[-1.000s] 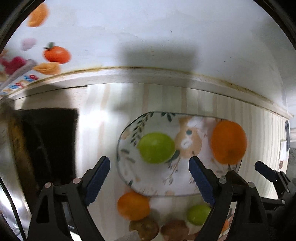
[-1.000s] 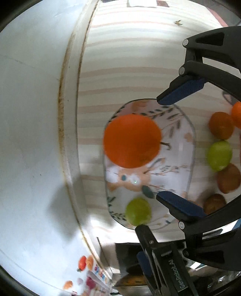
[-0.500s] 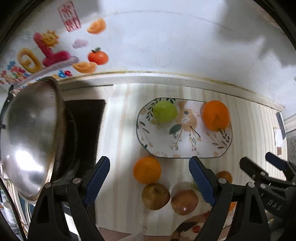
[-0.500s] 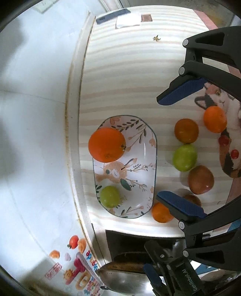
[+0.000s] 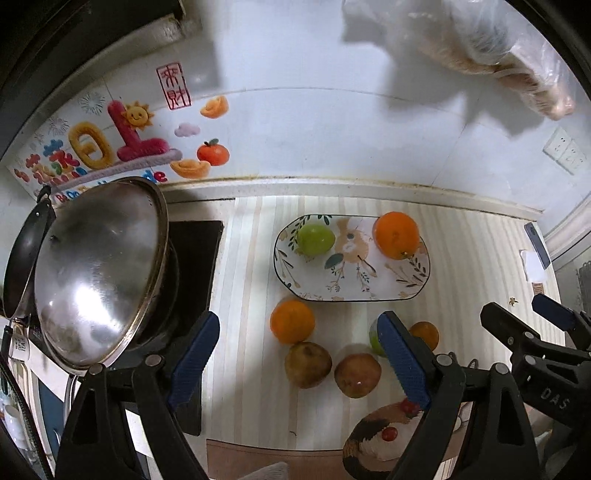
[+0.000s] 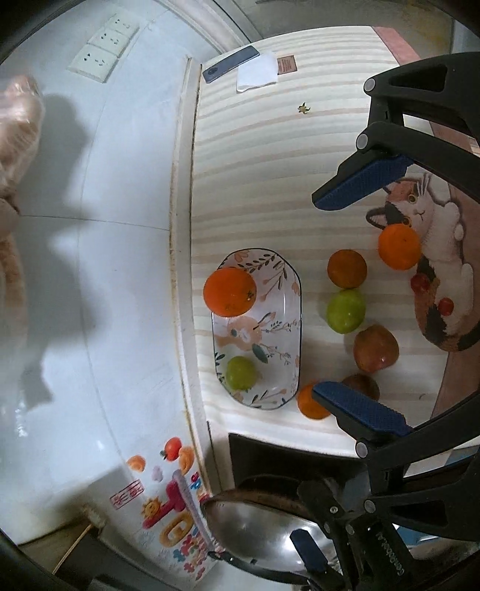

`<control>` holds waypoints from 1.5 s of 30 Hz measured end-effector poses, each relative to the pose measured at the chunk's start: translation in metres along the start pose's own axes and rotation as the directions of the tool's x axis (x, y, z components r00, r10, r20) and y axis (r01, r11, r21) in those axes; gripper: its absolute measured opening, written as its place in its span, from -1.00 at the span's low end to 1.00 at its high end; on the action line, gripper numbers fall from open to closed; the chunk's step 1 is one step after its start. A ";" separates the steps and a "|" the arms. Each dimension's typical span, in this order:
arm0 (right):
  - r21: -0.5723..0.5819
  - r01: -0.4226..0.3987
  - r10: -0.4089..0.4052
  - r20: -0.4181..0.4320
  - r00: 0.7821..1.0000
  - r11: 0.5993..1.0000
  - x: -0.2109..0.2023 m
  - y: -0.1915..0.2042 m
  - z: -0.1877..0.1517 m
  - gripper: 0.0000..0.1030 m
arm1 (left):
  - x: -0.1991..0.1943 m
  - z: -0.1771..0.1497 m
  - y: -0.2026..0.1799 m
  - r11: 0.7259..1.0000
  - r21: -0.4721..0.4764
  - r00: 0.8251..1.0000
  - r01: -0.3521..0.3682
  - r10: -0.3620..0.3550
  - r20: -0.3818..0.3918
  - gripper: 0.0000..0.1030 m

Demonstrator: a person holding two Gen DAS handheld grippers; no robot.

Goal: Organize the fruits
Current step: 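Lift both open grippers off the plate and move toward the loose fruits, then grasp a brown pear with the left gripper while the right gripper grasps a red apple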

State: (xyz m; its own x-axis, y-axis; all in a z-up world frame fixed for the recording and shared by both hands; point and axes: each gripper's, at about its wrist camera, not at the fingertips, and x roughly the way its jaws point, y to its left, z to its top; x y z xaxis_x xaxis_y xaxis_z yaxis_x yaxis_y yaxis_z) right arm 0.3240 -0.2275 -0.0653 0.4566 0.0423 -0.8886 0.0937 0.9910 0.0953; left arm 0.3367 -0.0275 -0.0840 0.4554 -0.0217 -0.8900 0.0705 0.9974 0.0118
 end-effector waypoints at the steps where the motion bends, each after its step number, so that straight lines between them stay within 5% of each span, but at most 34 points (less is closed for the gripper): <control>1: 0.005 -0.008 0.008 0.006 1.000 1.000 -0.005 0.000 -0.002 0.86 | -0.002 -0.001 0.000 1.000 -0.001 1.000 0.002 -0.002 0.003 0.70; 8: 0.036 -0.057 0.057 0.012 0.998 0.998 -0.020 -0.001 -0.019 0.86 | -0.002 -0.016 0.005 0.999 -0.041 0.999 0.018 -0.020 -0.039 0.70; 16: 0.149 -0.113 0.136 -0.151 0.979 0.982 0.048 -0.023 -0.046 0.86 | 0.064 -0.036 0.009 0.994 -0.069 0.991 0.087 -0.093 -0.099 0.74; 21: 0.272 -0.238 0.310 -0.266 0.913 0.932 0.115 -0.025 -0.072 0.87 | 0.129 -0.052 0.019 0.985 -0.147 0.956 0.093 -0.129 -0.262 0.74; 28: 0.387 -0.275 0.425 -0.382 0.821 0.880 0.203 -0.002 -0.100 0.84 | 0.160 -0.070 0.036 0.974 -0.222 0.929 0.048 -0.125 -0.348 0.74; 32: 0.441 -0.301 0.480 -0.380 0.791 0.845 0.227 0.004 -0.109 0.41 | 0.167 -0.071 0.041 0.968 -0.249 0.921 0.040 -0.132 -0.366 0.74; 38: 0.218 -0.223 0.299 -0.436 0.849 0.950 0.209 0.009 -0.114 0.40 | 0.189 -0.065 0.035 0.940 -0.331 0.886 0.086 -0.224 -0.406 0.74; 45: 0.169 -0.203 0.259 -0.458 0.850 0.964 0.200 -0.005 -0.129 0.41 | 0.225 -0.060 0.008 0.911 -0.370 0.831 0.180 -0.342 -0.438 0.74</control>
State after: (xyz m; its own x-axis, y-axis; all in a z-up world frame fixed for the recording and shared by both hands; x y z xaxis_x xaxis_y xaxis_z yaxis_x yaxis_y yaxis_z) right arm 0.3012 -0.2073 -0.3015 0.0069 0.3509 -0.9364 0.1474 0.9258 0.3480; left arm 0.3864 -0.0203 -0.3111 -0.0348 -0.3295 -0.9435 -0.1817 0.9304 -0.3182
